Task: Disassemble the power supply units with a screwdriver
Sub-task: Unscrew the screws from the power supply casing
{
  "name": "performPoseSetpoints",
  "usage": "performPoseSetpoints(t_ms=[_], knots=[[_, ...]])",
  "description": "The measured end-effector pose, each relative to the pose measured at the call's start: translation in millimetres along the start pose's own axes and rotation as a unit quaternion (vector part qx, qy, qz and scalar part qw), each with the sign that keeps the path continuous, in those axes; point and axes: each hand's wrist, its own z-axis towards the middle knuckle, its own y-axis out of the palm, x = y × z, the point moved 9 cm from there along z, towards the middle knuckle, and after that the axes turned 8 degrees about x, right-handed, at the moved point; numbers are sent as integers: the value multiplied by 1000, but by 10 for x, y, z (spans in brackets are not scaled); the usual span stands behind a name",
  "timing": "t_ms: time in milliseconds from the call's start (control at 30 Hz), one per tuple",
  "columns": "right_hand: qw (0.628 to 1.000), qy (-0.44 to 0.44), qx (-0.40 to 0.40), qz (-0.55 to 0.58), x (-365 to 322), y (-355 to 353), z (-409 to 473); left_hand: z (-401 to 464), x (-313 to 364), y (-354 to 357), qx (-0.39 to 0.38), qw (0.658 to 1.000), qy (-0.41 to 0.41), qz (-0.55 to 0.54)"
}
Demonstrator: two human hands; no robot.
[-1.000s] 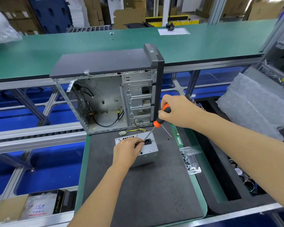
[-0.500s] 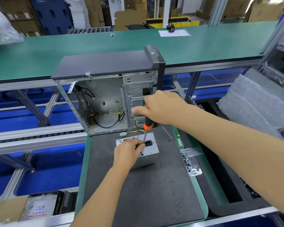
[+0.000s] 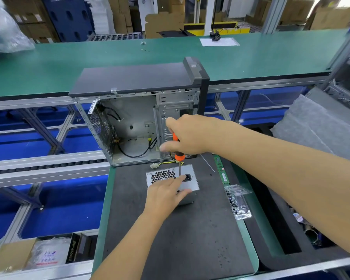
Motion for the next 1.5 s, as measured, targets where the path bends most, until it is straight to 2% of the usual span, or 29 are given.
performPoseSetpoints(t_ms=[167, 367, 533, 667, 700, 800, 833, 967, 1100, 1133, 1233, 1267, 1400, 1433, 1500], knots=[[999, -6, -5, 33, 7, 31, -9, 49, 192, 148, -52, 994, 76, 56], [1000, 10, 22, -18, 46, -35, -36, 24, 130, 195, -22, 998, 49, 31], [995, -4, -28, 92, 16, 19, -92, -33, 71, 249, -17, 999, 24, 15], [997, 23, 7, -72, 98, -70, -79, -40, 43, 268, -23, 999, 12, 21], [998, 9, 7, -61, 79, -64, -75, -43, 39, 269, -24, 999, 10, 22], [997, -18, -29, 69, 16, 11, -109, -55, 36, 283, -22, 1000, 11, 18], [997, -10, -32, 69, 21, 20, -119, -55, 36, 284, -21, 1000, 10, 19], [997, 18, 16, -79, 69, -80, -73, -50, 34, 277, -18, 999, 9, 27], [997, -29, -43, 60, -20, 29, -79, -42, 50, 262, -12, 999, 12, 28], [997, -25, -45, 53, -24, 34, -81, -36, 55, 253, -10, 999, 13, 29], [995, 1, 1, -100, 16, -66, -68, -36, 62, 240, -5, 999, 14, 31], [994, -10, 13, -110, 4, -82, -61, -39, 64, 237, -4, 999, 15, 33], [996, -34, -31, 76, -60, 20, -104, -56, 94, 219, 8, 999, 29, 44], [996, -22, -37, 79, -43, 31, -108, -59, 108, 211, 13, 998, 34, 47], [999, 12, -28, 14, 20, 12, -109, -66, 129, 201, 18, 998, 42, 52]])
